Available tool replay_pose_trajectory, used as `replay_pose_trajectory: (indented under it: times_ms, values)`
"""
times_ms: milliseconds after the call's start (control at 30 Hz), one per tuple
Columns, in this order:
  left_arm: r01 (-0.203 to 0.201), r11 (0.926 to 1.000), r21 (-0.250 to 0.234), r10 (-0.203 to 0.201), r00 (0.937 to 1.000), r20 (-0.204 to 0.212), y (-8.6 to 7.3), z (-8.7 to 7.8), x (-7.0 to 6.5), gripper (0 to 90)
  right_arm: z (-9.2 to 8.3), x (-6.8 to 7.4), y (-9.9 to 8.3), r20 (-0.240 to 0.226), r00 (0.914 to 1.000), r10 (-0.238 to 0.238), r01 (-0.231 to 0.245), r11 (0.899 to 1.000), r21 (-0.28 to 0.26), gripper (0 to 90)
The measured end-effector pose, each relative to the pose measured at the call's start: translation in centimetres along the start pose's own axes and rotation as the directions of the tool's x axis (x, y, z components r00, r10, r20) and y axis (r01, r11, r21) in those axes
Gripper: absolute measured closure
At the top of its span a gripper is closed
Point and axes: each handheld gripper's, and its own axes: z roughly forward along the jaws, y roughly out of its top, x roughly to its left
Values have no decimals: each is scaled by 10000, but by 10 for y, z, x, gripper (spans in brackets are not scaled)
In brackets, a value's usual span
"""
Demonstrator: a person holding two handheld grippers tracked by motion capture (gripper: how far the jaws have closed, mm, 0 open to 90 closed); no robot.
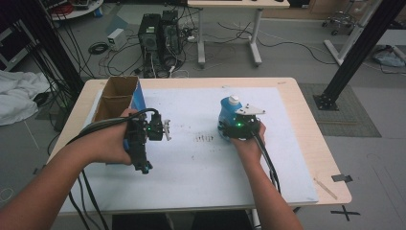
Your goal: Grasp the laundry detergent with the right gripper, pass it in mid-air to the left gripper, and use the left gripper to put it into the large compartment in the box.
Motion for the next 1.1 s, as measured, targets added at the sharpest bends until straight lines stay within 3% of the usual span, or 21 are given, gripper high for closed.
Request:
replay_pose_trajectory:
  times_ms: [1100]
  values:
    - [106, 9999, 46, -106, 9999, -25, 1, 2, 3, 31, 0, 3, -1, -304, 9991, -287, 285, 9996, -84, 385]
